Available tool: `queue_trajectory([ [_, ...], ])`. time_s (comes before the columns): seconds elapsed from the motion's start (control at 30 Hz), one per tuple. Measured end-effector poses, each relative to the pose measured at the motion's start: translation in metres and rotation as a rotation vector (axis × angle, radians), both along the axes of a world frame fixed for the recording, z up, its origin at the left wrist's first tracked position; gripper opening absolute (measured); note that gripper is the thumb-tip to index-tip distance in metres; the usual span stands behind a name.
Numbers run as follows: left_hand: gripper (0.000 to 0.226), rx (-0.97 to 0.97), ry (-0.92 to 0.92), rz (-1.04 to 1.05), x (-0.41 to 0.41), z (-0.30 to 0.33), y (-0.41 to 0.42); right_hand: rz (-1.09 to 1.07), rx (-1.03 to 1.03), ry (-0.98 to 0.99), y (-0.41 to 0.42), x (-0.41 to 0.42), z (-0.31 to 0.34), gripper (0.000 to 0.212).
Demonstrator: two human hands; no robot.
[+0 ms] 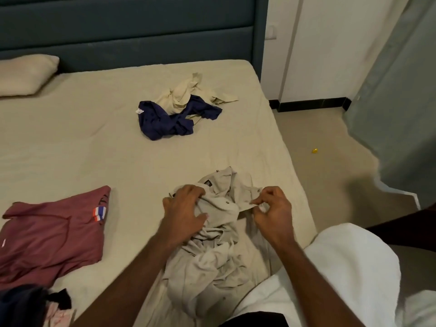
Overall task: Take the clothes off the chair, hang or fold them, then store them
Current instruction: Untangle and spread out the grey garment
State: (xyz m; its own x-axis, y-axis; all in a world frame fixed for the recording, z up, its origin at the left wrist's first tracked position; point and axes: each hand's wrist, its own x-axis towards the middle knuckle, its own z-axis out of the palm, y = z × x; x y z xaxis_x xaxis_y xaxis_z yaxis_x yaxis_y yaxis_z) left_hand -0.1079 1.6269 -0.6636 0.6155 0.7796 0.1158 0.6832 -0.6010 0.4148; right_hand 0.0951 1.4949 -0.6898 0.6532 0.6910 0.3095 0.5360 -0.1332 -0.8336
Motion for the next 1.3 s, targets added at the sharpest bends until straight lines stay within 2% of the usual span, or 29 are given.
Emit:
queue_trajectory([
  [0.07, 0.057, 0.021, -0.02, -0.043, -0.012, -0.002, 0.002, 0.017, 0.021, -0.009, -0.005, 0.005, 0.006, 0.035],
  [0.13, 0.062, 0.082, -0.007, -0.138, -0.016, -0.001, 0.002, 0.137, 0.077, -0.051, -0.006, 0.006, 0.01, 0.038],
  [0.2, 0.059, 0.135, 0.032, -0.252, -0.01, 0.004, 0.001, 0.252, 0.107, -0.063, -0.007, 0.004, 0.013, 0.034],
  [0.27, 0.044, 0.095, 0.058, -0.326, 0.001, 0.014, -0.003, 0.327, 0.09, -0.028, -0.009, 0.0, 0.017, 0.028],
  [0.4, 0.042, -0.001, 0.215, -0.507, 0.029, 0.033, -0.005, 0.393, 0.067, -0.036, -0.013, -0.001, 0.025, 0.022],
  [0.47, 0.031, -0.035, 0.35, -0.588, 0.041, 0.042, 0.001, 0.415, 0.027, -0.064, -0.016, 0.002, 0.028, 0.017],
  [0.53, 0.022, -0.052, 0.372, -0.625, 0.051, 0.049, 0.009, 0.41, -0.024, -0.095, -0.021, 0.01, 0.032, 0.01],
  [0.6, 0.019, -0.118, 0.312, -0.621, 0.055, 0.057, 0.014, 0.399, -0.047, -0.13, -0.032, 0.022, 0.039, 0.008],
  [0.7, 0.023, -0.342, 0.192, -0.617, 0.06, 0.068, 0.013, 0.393, -0.086, -0.157, -0.055, 0.041, 0.064, 0.009],
  [0.87, 0.013, -0.805, -0.231, -0.66, 0.069, 0.082, -0.024, 0.486, 0.005, -0.14, -0.073, 0.043, 0.116, 0.011],
  [0.97, 0.025, -0.76, -0.322, -0.506, 0.065, 0.079, -0.033, 0.434, 0.068, -0.052, -0.067, 0.031, 0.103, 0.011],
  [1.07, 0.029, -0.745, -0.452, -0.303, 0.046, 0.071, -0.043, 0.4, 0.124, 0.258, -0.066, 0.0, 0.074, 0.01],
  [1.1, 0.028, -0.759, -0.482, -0.267, 0.039, 0.07, -0.047, 0.409, 0.117, 0.306, -0.066, -0.011, 0.067, 0.008],
  [1.2, 0.023, -0.865, -0.469, -0.254, 0.017, 0.07, -0.06, 0.438, 0.066, 0.248, -0.067, -0.023, 0.049, 0.012],
  [1.3, 0.011, -0.997, -0.472, -0.29, 0.004, 0.073, -0.062, 0.379, 0.091, 0.213, -0.073, -0.012, 0.045, 0.019],
])
